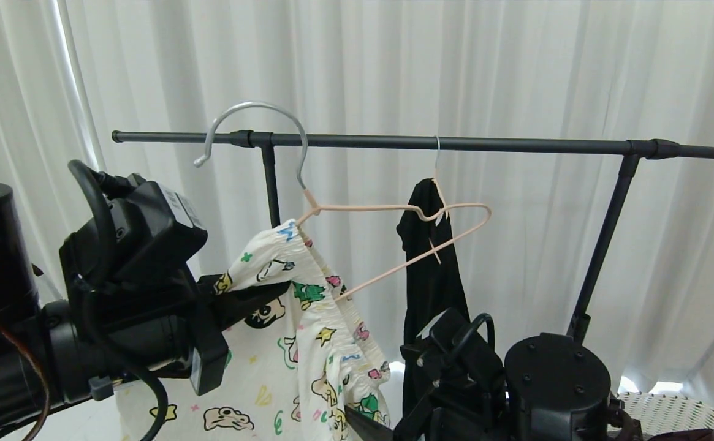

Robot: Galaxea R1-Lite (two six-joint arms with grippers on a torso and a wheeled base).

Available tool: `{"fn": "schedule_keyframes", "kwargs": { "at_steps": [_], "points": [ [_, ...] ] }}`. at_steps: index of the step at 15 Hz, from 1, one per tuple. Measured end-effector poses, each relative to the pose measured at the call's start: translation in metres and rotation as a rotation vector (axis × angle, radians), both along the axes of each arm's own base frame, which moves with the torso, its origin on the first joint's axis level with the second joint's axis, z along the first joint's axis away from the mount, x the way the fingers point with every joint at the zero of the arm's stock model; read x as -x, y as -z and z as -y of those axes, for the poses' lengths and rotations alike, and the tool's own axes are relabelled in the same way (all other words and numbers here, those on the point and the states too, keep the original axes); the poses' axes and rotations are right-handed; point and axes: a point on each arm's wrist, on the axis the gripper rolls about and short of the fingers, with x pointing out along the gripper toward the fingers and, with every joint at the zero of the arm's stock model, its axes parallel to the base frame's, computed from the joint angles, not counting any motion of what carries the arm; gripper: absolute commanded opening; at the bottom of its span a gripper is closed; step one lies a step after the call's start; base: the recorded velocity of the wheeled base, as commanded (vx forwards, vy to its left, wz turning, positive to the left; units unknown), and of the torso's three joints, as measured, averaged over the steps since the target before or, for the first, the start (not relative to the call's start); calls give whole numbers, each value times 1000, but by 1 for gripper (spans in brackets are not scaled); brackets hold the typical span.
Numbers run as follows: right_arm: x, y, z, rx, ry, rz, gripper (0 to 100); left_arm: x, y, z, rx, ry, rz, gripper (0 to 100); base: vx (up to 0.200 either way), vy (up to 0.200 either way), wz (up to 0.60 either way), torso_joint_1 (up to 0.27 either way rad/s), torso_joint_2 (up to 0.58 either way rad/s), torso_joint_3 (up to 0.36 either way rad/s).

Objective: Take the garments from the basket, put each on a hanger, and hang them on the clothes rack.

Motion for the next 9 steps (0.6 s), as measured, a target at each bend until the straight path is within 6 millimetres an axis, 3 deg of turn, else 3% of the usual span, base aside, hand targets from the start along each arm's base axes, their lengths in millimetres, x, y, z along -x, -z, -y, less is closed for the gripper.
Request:
{"fn": "schedule_keyframes", "kwargs": {
  "at_steps": [5,9],
  "points": [
    [-11,1,12,14,97,8,100,6,9,-9,-20,-20,-8,0,0,0,0,0,0,0],
    [-31,-16,14,-46,160,42,100,13,8,-8,-9,31,-2,0,0,0,0,0,0,0]
  ]
}}
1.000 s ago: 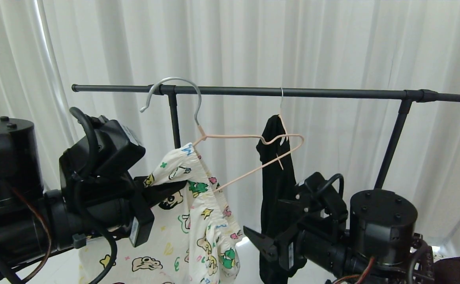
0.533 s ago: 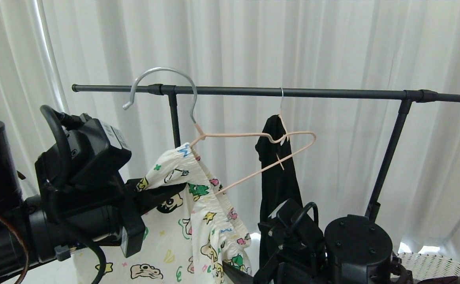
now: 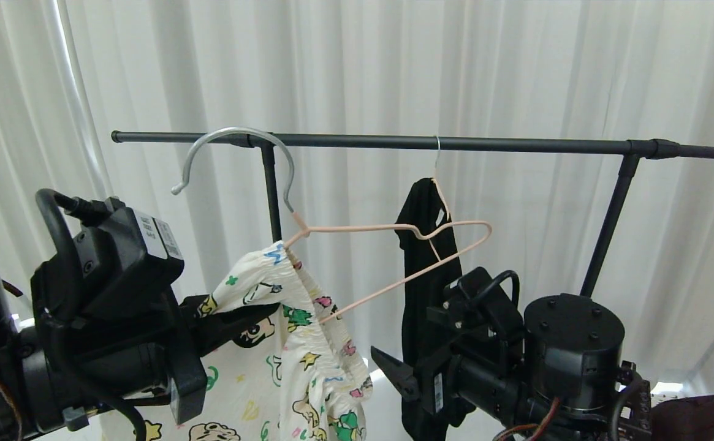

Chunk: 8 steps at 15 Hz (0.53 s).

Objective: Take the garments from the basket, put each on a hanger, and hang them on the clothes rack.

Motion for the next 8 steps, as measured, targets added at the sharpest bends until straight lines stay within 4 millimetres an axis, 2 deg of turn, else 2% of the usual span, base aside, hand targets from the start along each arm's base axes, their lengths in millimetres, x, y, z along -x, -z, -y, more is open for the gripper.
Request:
{"fn": "schedule_keyframes", "kwargs": {
  "at_steps": [3,5,8],
  "points": [
    [4,-1,-11,6,-32,14,100,2,-1,2,3,17,5,0,0,0,0,0,0,0],
    [15,8,-18,39,-77,1,100,2,-4,3,10,17,11,0,0,0,0,0,0,0],
    [22,22,-18,88,-92,-19,100,3,-6,3,15,18,16,0,0,0,0,0,0,0]
  ]
}}
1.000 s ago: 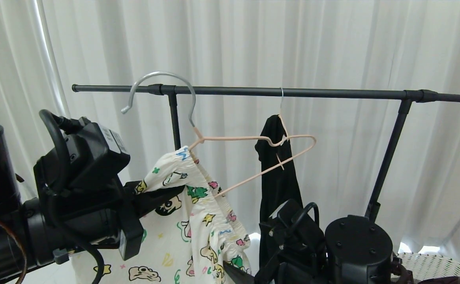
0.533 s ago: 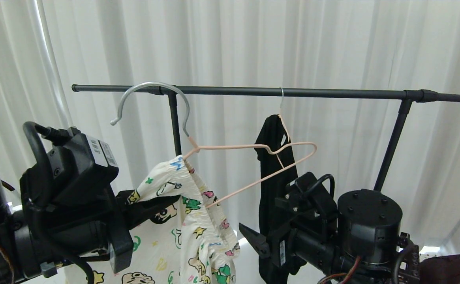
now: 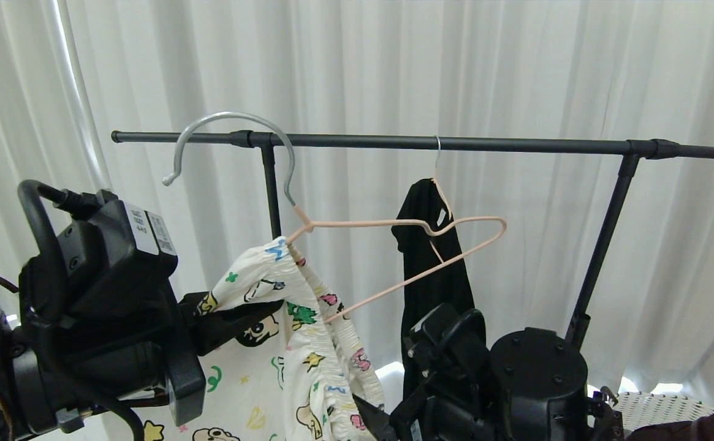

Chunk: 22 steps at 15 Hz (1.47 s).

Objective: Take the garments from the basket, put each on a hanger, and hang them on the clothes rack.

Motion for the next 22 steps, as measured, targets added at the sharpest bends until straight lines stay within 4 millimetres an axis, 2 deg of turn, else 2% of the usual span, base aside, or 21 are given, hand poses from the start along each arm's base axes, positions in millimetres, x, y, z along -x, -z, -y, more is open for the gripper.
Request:
{"fn": "schedule_keyframes", "kwargs": {
  "at_steps": [6,7,10,13,17,20,22],
  "points": [
    [-6,18,13,90,152,7,100,0,-2,-1,3,-4,9,0,0,0,0,0,0,0],
    [-8,20,16,100,163,6,0,0,-2,-1,1,-5,7,0,0,0,0,0,0,0],
    [-12,21,20,129,181,26,0,1,3,-2,-7,-9,-5,0,0,0,0,0,0,0],
    [-26,22,31,182,258,68,0,2,21,-11,-41,-49,-56,0,0,0,0,0,0,0],
    [-40,19,50,220,316,96,0,15,44,-29,-66,-109,-106,0,0,0,0,0,0,0],
    [-42,17,54,217,327,100,0,27,56,-41,-73,-143,-117,0,0,0,0,0,0,0],
    [-41,13,55,200,310,103,0,37,71,-48,-106,-153,-137,0,0,0,0,0,0,0]
  ]
}}
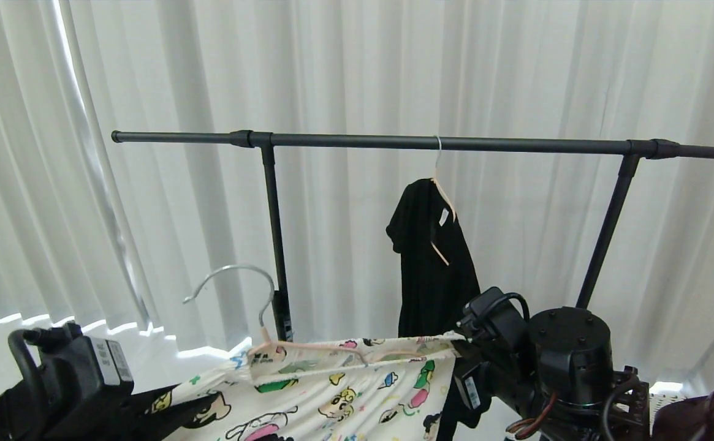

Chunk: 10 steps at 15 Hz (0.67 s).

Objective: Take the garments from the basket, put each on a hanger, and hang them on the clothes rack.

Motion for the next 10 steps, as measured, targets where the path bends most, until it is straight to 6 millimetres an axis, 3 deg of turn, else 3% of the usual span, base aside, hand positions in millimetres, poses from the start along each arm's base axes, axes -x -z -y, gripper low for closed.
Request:
{"fn": "schedule_keyframes", "kwargs": {
  "at_steps": [3,4,6,10],
  "points": [
    [4,-7,4,35,-36,2,0,4,15,-5,-120,-48,9,0,0,0,0,0,0,0],
    [8,-9,6,56,-44,-12,100,1,17,-4,-135,-66,-3,0,0,0,0,0,0,0],
    [19,-13,10,105,-82,-61,100,-9,11,0,-119,-90,-15,0,0,0,0,0,0,0],
    [33,-40,11,14,-280,-37,100,-15,4,6,-69,-91,-35,0,0,0,0,0,0,0]
  ]
}}
